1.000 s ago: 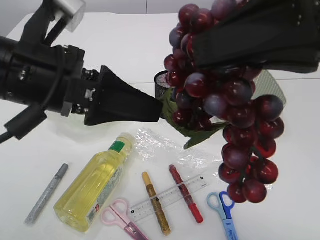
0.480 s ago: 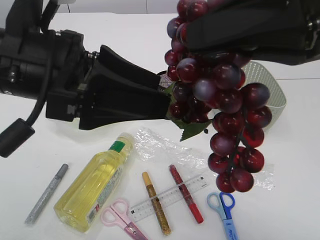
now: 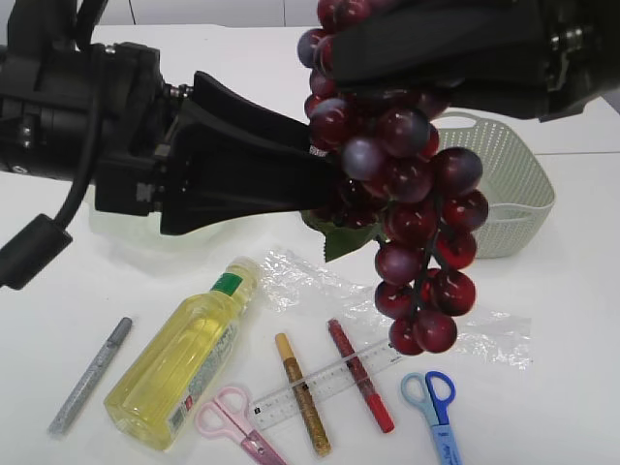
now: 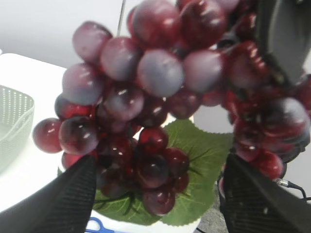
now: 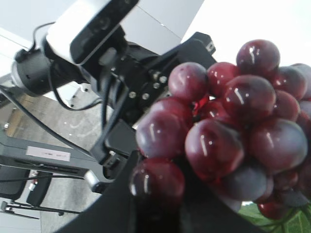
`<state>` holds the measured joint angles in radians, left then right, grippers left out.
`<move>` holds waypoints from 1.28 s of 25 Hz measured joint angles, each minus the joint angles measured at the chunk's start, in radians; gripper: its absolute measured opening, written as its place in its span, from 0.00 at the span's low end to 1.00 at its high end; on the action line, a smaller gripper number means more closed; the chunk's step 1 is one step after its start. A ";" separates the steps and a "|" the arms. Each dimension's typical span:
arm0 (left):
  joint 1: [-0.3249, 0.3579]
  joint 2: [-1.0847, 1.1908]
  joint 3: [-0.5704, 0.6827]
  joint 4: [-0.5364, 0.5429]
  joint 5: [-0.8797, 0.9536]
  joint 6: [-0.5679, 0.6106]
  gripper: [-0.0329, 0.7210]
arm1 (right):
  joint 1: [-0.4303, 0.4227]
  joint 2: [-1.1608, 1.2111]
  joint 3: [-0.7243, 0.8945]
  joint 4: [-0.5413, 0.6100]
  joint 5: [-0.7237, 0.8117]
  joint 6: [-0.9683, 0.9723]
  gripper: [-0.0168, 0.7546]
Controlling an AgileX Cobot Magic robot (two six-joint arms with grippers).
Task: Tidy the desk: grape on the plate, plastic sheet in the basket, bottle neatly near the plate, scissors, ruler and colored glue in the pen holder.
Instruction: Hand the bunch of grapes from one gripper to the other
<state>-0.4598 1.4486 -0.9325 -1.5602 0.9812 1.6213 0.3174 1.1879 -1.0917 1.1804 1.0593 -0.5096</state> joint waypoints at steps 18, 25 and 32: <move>0.000 0.000 0.000 -0.040 -0.093 -0.026 0.89 | 0.099 0.038 -0.028 0.065 -0.015 -0.043 0.12; 0.000 0.000 0.000 -0.053 -0.095 -0.033 0.89 | 0.099 0.038 -0.045 0.067 -0.008 -0.043 0.12; 0.000 0.000 0.000 -0.057 -0.086 -0.033 0.58 | 0.099 0.038 -0.045 0.065 -0.004 -0.044 0.12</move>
<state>-0.4598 1.4486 -0.9325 -1.6175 0.8953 1.5888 0.4169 1.2260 -1.1365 1.2452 1.0551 -0.5534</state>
